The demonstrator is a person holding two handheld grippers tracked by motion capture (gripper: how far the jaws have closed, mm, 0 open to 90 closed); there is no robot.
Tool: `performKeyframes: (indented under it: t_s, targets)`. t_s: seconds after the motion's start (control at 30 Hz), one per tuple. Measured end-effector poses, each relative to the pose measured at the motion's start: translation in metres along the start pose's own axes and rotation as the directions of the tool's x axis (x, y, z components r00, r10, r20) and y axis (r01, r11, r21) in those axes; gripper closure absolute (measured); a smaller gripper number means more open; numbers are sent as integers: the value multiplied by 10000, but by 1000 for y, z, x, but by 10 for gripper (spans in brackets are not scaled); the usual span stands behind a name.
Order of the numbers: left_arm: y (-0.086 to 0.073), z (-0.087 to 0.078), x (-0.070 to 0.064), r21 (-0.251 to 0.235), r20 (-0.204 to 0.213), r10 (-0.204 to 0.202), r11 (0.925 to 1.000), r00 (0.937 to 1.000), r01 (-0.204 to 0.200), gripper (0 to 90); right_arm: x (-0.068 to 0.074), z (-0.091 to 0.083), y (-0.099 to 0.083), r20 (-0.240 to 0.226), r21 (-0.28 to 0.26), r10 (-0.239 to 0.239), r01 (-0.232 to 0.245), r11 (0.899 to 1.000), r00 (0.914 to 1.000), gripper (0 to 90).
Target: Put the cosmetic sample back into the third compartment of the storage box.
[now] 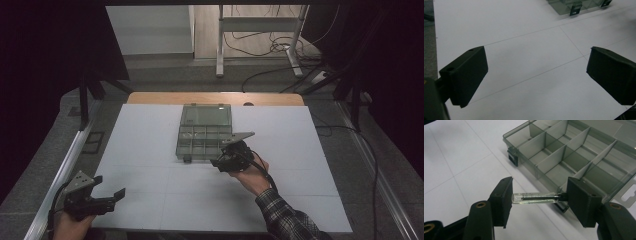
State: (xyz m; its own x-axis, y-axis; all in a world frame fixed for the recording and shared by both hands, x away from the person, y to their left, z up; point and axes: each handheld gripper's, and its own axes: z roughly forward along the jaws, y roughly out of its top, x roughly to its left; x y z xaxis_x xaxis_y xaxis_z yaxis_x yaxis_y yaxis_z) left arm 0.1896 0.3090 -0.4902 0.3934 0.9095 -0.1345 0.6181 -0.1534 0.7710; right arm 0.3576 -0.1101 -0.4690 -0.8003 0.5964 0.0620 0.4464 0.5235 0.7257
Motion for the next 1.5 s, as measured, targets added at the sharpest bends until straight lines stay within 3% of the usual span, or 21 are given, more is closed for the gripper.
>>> performKeyframes:
  t_s: [0.97, 1.5]
  targets:
    - [0, 0, 1, -11, 98, -102, 9999, 9999, 102, 39, -26, 25, 25, 347, -41, 218, -217, 9998, 9992, 393]
    - [0, 0, 1, -15, 143, -95, 10000, 9999, 95, 39, -40, 48, 41, 616, 29, 274, -276, 9996, 9977, 393]
